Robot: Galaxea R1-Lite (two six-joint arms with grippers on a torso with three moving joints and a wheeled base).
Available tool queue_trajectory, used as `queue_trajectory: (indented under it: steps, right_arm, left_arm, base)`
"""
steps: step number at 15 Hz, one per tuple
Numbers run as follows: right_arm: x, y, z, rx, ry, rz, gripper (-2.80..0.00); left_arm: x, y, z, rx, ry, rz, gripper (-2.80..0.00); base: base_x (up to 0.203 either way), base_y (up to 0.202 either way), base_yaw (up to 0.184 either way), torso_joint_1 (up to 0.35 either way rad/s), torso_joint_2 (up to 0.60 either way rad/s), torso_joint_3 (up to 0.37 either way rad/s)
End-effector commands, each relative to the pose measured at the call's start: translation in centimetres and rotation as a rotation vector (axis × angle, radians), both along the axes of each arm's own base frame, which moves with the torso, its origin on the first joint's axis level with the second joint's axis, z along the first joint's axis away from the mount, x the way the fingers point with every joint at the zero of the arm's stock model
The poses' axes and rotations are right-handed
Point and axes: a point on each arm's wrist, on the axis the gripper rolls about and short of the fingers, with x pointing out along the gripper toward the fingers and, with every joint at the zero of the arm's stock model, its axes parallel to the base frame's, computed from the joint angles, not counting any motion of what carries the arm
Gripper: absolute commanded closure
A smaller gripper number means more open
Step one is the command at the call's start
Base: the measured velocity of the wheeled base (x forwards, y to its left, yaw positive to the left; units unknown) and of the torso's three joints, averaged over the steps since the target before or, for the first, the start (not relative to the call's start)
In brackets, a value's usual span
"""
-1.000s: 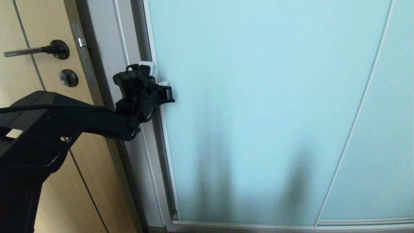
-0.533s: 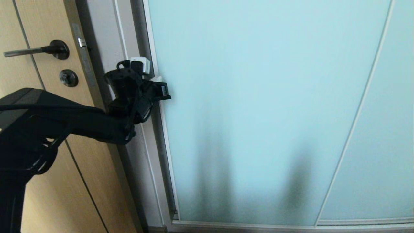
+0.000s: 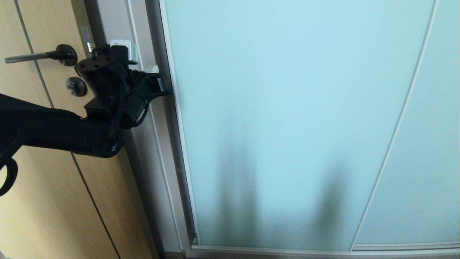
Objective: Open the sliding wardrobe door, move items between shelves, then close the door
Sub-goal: Open the door
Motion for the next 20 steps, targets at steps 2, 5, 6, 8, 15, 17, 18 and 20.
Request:
queue_trajectory:
  steps: [2, 5, 6, 8, 15, 17, 18, 20]
  right_arm:
    - [0.0, 0.0, 0.0, 0.0, 0.0, 0.001, 0.0]
    - [0.0, 0.0, 0.0, 0.0, 0.0, 0.001, 0.0]
    - [0.0, 0.0, 0.0, 0.0, -0.001, 0.001, 0.0]
    - [0.0, 0.0, 0.0, 0.0, 0.0, 0.001, 0.0]
    - [0.0, 0.0, 0.0, 0.0, 0.0, 0.001, 0.0]
    - [0.0, 0.0, 0.0, 0.0, 0.001, 0.001, 0.0]
    - [0.0, 0.0, 0.0, 0.0, 0.001, 0.001, 0.0]
    - [0.0, 0.0, 0.0, 0.0, 0.0, 0.001, 0.0]
  left_arm:
    - [2.0, 1.2, -0.6, -0.004, 0.003, 0.044, 0.0]
    - [4.0, 1.8, -2.5, -0.001, 0.033, 0.067, 0.0]
    - [4.6, 2.1, -3.2, -0.002, 0.045, 0.072, 0.0]
    - [5.3, 2.1, -4.4, -0.003, 0.068, 0.06, 0.0]
    - [8.0, 1.8, -5.5, 0.009, 0.108, 0.038, 0.0]
    - [8.9, 1.6, -6.0, 0.011, 0.126, 0.035, 0.0]
    - [9.3, 1.6, -6.3, 0.013, 0.136, 0.032, 0.0]
    - [10.1, 1.5, -6.8, 0.015, 0.142, 0.028, 0.0]
  base:
    - [0.0, 0.0, 0.0, 0.0, 0.0, 0.0]
    - [0.0, 0.0, 0.0, 0.0, 0.0, 0.0]
    - [0.0, 0.0, 0.0, 0.0, 0.0, 0.0]
    - [0.0, 0.0, 0.0, 0.0, 0.0, 0.0]
    - [0.0, 0.0, 0.0, 0.0, 0.0, 0.0]
    - [0.0, 0.0, 0.0, 0.0, 0.0, 0.0]
    - [0.0, 0.0, 0.0, 0.0, 0.0, 0.0]
    - [0.0, 0.0, 0.0, 0.0, 0.0, 0.0]
